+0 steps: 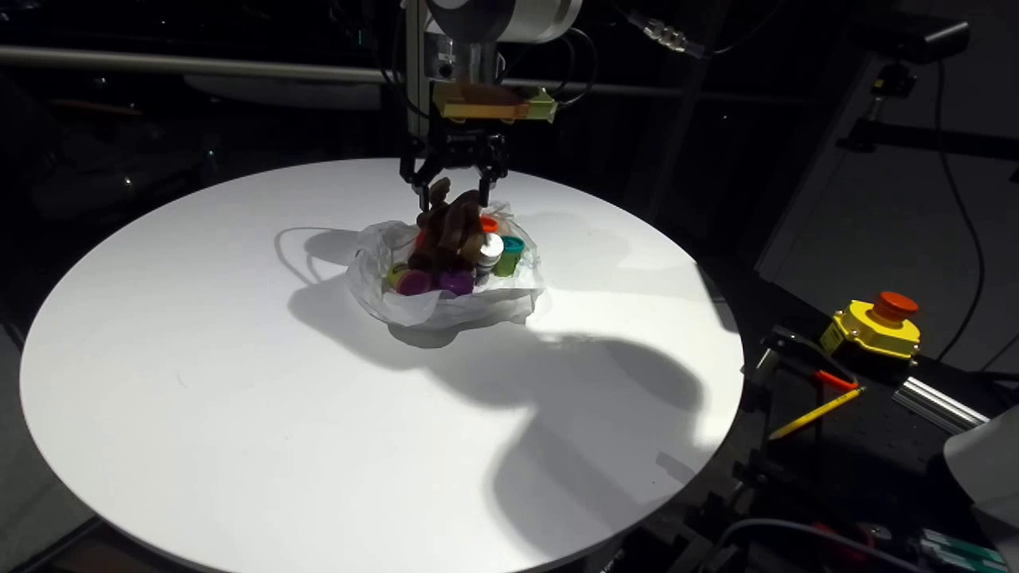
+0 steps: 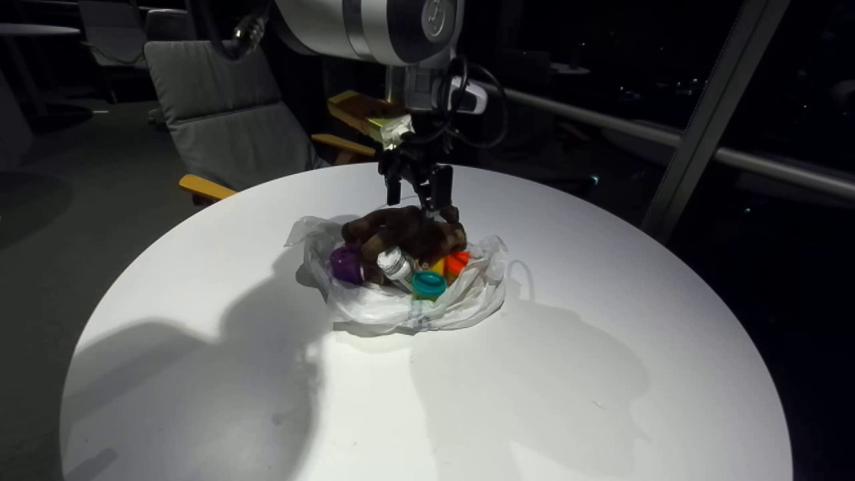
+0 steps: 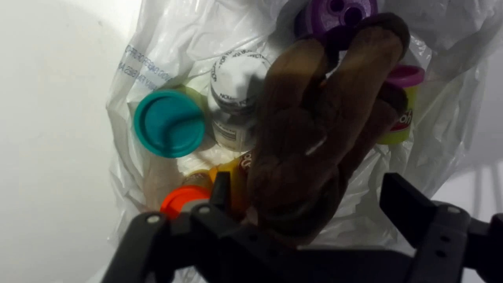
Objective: Remove the things from the plastic and put them on the table
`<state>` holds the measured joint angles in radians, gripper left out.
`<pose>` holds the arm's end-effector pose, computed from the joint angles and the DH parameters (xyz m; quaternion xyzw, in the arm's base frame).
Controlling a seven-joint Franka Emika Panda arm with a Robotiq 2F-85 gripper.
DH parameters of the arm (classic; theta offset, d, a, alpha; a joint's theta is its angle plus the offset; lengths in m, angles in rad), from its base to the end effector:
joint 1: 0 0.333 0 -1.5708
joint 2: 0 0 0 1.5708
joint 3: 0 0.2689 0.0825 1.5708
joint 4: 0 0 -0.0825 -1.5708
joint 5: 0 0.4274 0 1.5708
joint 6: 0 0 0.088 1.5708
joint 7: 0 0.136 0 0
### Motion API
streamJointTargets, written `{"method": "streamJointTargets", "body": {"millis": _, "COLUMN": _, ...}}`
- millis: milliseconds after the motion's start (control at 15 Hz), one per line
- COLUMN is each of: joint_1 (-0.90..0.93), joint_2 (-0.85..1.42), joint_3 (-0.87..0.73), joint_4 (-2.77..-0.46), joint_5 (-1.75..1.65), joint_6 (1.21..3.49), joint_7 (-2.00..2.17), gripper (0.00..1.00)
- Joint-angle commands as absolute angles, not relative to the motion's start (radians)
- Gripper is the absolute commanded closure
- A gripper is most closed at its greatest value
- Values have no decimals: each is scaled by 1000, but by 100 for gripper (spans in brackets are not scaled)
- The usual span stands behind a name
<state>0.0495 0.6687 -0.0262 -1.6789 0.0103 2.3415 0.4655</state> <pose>0.6811 0.0166 0.1157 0.9755 -0.2201 -0.0018 0.0050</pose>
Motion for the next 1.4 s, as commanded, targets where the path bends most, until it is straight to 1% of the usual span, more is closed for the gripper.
{"method": "streamJointTargets", "body": {"millis": 0, "joint_1": 52, "joint_2": 745, "joint_3": -31, "joint_4": -1560, "joint_5": 66, "joint_6": 2246, "joint_7": 448, "gripper": 32}}
{"method": "streamJointTargets", "body": {"millis": 67, "joint_1": 48, "joint_2": 748, "joint_3": -28, "joint_4": -1553, "joint_5": 77, "joint_6": 2227, "joint_7": 443, "gripper": 42}}
{"method": "streamJointTargets", "body": {"millis": 200, "joint_1": 37, "joint_2": 755, "joint_3": -19, "joint_4": -1536, "joint_5": 106, "joint_6": 2193, "joint_7": 430, "gripper": 58}}
{"method": "streamJointTargets", "body": {"millis": 333, "joint_1": 24, "joint_2": 744, "joint_3": -14, "joint_4": -1534, "joint_5": 141, "joint_6": 2173, "joint_7": 419, "gripper": 72}}
{"method": "streamJointTargets", "body": {"millis": 400, "joint_1": 18, "joint_2": 725, "joint_3": -11, "joint_4": -1544, "joint_5": 159, "joint_6": 2171, "joint_7": 411, "gripper": 80}}
{"method": "streamJointTargets", "body": {"millis": 533, "joint_1": 8, "joint_2": 691, "joint_3": -6, "joint_4": -1562, "joint_5": 189, "joint_6": 2176, "joint_7": 392, "gripper": 93}}
{"method": "streamJointTargets", "body": {"millis": 667, "joint_1": 3, "joint_2": 614, "joint_3": -1, "joint_4": -1630, "joint_5": 209, "joint_6": 2207, "joint_7": 354, "gripper": 95}}
{"method": "streamJointTargets", "body": {"millis": 733, "joint_1": 1, "joint_2": 569, "joint_3": -1, "joint_4": -1670, "joint_5": 213, "joint_6": 2222, "joint_7": 335, "gripper": 92}}
{"method": "streamJointTargets", "body": {"millis": 800, "joint_1": -1, "joint_2": 529, "joint_3": -3, "joint_4": -1704, "joint_5": 216, "joint_6": 2230, "joint_7": 316, "gripper": 94}}
{"method": "streamJointTargets", "body": {"millis": 1067, "joint_1": -12, "joint_2": 359, "joint_3": -42, "joint_4": -1878, "joint_5": 189, "joint_6": 2267, "joint_7": 303, "gripper": 92}}
{"method": "streamJointTargets", "body": {"millis": 1333, "joint_1": -40, "joint_2": 306, "joint_3": -114, "joint_4": -1992, "joint_5": 143, "joint_6": 2272, "joint_7": 343, "gripper": 93}}
